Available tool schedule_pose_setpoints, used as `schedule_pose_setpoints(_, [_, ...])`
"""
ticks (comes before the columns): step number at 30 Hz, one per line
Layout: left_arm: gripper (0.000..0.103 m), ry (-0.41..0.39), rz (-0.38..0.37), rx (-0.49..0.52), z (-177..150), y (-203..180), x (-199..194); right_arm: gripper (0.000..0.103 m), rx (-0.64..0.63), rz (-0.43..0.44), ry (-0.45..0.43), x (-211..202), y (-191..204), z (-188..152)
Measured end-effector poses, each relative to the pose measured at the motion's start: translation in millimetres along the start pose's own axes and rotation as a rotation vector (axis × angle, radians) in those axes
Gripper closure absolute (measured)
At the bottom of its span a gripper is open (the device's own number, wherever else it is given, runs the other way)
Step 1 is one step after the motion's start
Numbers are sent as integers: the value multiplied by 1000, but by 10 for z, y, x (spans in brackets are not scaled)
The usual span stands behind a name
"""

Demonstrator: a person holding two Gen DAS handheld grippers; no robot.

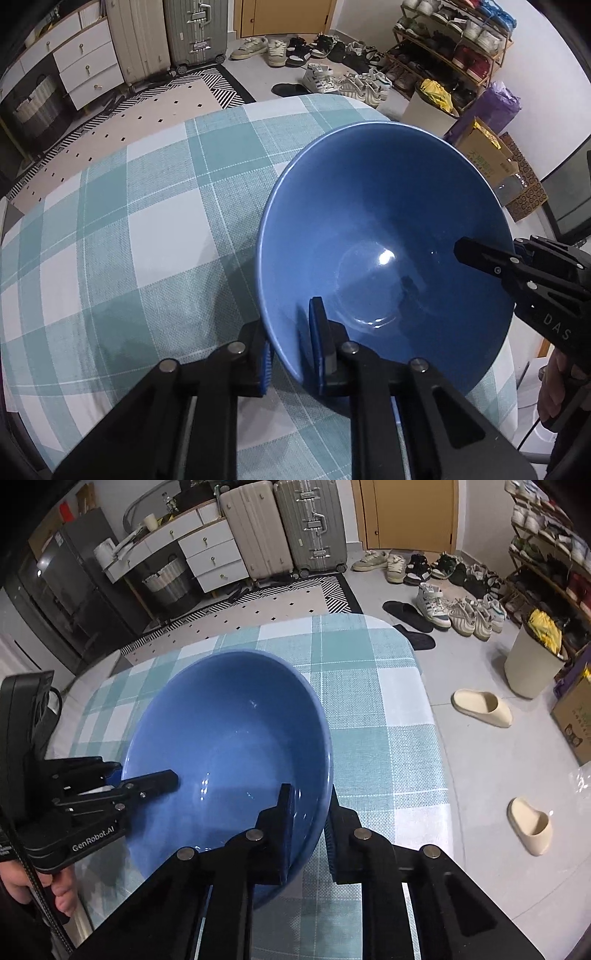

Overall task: Organize plates and bowls
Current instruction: 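Close the right tool on the bowl's rim while the left tool holds it, then lift and carry the last blue bowl with both tools over the nested bowls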

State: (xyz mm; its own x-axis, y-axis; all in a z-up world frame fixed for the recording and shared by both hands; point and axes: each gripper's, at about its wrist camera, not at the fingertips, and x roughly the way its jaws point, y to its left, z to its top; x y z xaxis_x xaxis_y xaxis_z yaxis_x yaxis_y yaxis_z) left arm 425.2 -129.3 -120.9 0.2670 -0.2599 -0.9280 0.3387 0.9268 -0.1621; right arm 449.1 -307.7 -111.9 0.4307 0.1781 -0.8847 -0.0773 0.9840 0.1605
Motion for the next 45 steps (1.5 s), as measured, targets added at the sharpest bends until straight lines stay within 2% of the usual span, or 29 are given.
schedule_pose_setpoints(3, [88, 7, -11, -15, -32, 36, -16, 90, -40, -22, -4, -24, 60, -11])
schedule_pose_setpoints(11, [88, -10, 6, -20, -158, 74, -217, 93, -31, 6, 8, -140, 162, -62])
schedule_pose_setpoints(19, [88, 18, 22, -36, -445, 170, -334, 93, -2, 82, 69, -151, 310, -207])
schedule_pose_setpoints(27, [88, 36, -14, -66, -700, 229, -418, 93, -5, 107, 162, -90, 462, -405])
schedule_pose_setpoints(30, [88, 51, -6, -61, -752, 224, -364, 93, -23, 61, 174, -45, 491, -450])
schedule_pose_setpoints(37, [86, 39, -8, -71, -819, 249, -348, 93, -79, 19, 168, -1, 542, -484])
schedule_pose_setpoints(43, [88, 25, 17, -41, -836, 198, -409, 93, -104, -3, 151, -2, 563, -484])
schedule_pose_setpoints(45, [89, 36, 4, -50, -832, 194, -419, 92, -195, -84, 116, -21, 686, -520])
